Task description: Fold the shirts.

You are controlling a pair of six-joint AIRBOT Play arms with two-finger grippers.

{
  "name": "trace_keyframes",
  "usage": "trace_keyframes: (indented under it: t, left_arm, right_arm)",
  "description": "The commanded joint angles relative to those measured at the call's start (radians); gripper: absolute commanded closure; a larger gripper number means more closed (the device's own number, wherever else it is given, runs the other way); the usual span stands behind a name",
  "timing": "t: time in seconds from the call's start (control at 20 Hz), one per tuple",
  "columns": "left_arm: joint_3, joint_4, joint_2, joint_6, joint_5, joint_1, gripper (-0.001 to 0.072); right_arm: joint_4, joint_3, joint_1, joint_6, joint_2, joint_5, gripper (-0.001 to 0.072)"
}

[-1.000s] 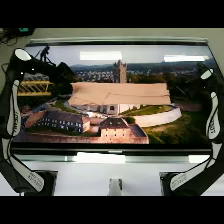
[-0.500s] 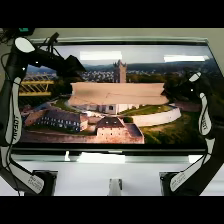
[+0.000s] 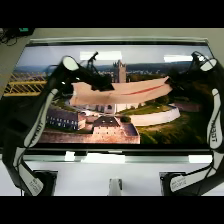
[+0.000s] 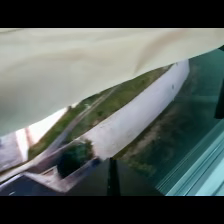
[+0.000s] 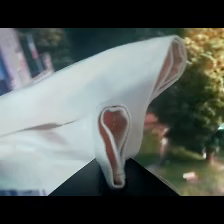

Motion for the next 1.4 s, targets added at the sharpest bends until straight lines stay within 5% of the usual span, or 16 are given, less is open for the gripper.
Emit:
trace_keyframes:
  t: [0.0,0.15,0.65,0.9,1.15,1.35]
  left_arm:
    - [-0.019,-0.231,-0.095,-0.008,0.208,-0.12,0.0668]
    - [-0.019,-0.38,-0.15,-0.008,0.304,-0.173,0.0668]
    - [-0.019,-0.534,-0.225,-0.004,0.459,-0.348,0.0668]
    - [-0.019,-0.458,-0.154,0.164,0.23,-0.224,0.0672]
    - [-0.019,-0.117,0.105,0.165,0.018,-0.004,0.0671]
    - [-0.019,-0.09,0.335,0.164,0.005,0.184,0.067]
  right_arm:
    - [0.006,0.0,0.001,-0.025,0.166,0.14,0.0689]
    - [0.006,0.0,0.001,-0.025,0.296,0.251,0.0689]
    - [-0.001,0.0,0.001,0.018,0.583,0.438,0.0688]
    - [0.086,-0.001,0.007,0.04,0.534,0.336,0.0688]
    - [0.103,-0.001,0.21,0.045,0.375,0.201,0.0687]
    - [0.114,-0.001,0.401,0.062,0.198,0.044,0.0686]
